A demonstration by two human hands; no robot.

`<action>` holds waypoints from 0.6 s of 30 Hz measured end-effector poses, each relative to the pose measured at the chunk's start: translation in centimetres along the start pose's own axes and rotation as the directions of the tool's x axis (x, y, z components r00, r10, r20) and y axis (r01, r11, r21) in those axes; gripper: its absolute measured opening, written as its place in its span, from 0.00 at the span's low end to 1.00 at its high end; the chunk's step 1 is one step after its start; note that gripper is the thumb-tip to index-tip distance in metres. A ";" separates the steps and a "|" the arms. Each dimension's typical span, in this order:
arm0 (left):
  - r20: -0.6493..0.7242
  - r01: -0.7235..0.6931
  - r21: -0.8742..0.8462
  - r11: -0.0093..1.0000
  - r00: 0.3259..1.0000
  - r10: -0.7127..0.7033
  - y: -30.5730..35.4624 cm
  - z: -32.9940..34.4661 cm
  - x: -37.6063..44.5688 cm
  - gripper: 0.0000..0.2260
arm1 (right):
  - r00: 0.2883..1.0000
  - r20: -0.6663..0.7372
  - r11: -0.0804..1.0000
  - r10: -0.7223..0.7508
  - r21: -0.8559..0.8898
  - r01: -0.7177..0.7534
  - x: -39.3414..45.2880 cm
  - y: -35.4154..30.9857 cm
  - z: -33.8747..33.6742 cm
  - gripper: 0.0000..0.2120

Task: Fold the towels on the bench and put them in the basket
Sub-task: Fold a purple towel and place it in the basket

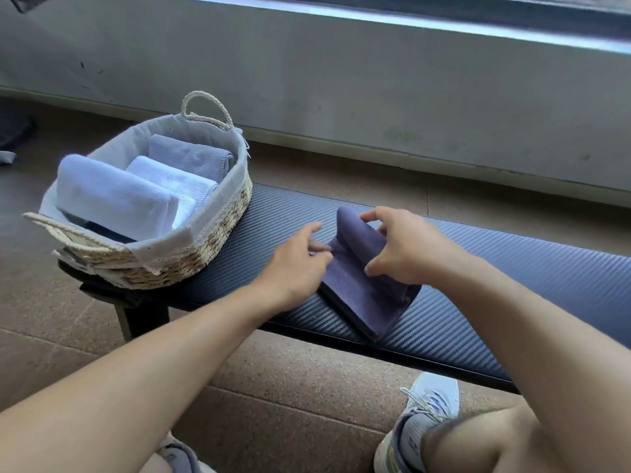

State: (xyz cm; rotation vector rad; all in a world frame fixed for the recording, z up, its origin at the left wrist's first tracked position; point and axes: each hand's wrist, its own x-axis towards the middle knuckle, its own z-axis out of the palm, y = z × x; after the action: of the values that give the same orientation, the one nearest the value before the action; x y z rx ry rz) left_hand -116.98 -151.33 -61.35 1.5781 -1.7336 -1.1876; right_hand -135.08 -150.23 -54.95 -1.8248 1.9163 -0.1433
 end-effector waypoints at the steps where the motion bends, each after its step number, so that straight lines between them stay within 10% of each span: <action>1: -0.011 0.075 -0.147 0.986 0.997 -0.078 0.1 -0.3 0.4 0.24 | 0.999 0.010 0.999 -0.034 -0.031 0.034 -0.8 -0.6 0.3 0.33; 5: 0.049 0.215 -0.412 0.886 0.976 -0.214 0.3 -1.1 1.2 0.18 | 0.982 0.102 0.977 -0.158 -0.129 0.170 -3.2 -1.9 1.7 0.29; 13: 0.005 0.159 -0.329 0.931 0.986 -0.166 -0.6 -1.2 1.4 0.18 | 0.992 0.022 0.989 -0.128 0.078 0.126 -2.7 -0.3 0.9 0.11; 18: -0.003 0.079 -0.069 0.994 0.997 -0.079 -1.1 -2.0 1.8 0.19 | 0.962 0.255 0.995 0.096 -0.063 -0.083 -1.4 2.1 0.6 0.30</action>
State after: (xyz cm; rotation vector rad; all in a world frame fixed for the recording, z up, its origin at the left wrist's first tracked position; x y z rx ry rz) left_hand -115.06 -153.50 -61.62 1.6210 -1.6223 -1.2655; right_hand -136.79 -148.52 -55.94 -1.6912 1.8276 0.1685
